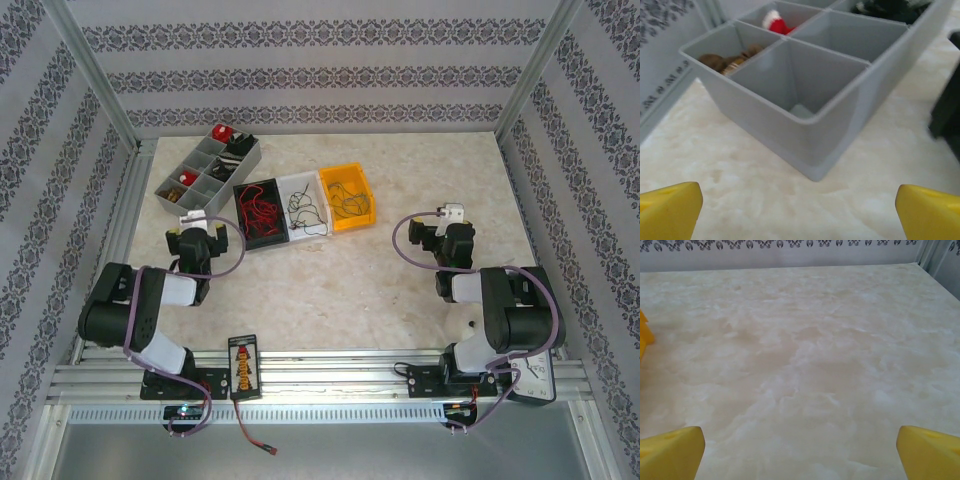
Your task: Untangle the cables
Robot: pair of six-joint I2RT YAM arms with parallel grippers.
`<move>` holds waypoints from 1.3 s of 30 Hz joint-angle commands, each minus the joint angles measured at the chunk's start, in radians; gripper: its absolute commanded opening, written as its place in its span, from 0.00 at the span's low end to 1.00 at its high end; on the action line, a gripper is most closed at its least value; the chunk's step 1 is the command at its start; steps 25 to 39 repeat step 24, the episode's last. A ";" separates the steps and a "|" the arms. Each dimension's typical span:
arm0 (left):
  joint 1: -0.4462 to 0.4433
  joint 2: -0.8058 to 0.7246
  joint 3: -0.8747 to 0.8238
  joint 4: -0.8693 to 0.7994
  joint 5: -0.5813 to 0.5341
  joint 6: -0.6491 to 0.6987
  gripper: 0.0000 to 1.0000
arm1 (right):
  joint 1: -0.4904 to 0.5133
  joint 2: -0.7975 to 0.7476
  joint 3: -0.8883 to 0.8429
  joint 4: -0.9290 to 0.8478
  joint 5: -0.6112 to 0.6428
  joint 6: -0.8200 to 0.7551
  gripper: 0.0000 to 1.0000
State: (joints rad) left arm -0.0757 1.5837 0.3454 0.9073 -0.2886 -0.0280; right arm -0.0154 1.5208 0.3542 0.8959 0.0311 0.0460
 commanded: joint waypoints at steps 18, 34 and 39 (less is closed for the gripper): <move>0.021 0.016 -0.002 0.144 0.090 0.031 0.99 | 0.025 -0.002 0.031 0.012 0.026 -0.003 0.98; 0.020 0.015 0.000 0.137 0.091 0.031 0.99 | 0.035 -0.004 0.027 0.017 0.036 -0.015 0.98; 0.020 0.015 0.000 0.137 0.091 0.031 0.99 | 0.035 -0.004 0.027 0.017 0.036 -0.015 0.98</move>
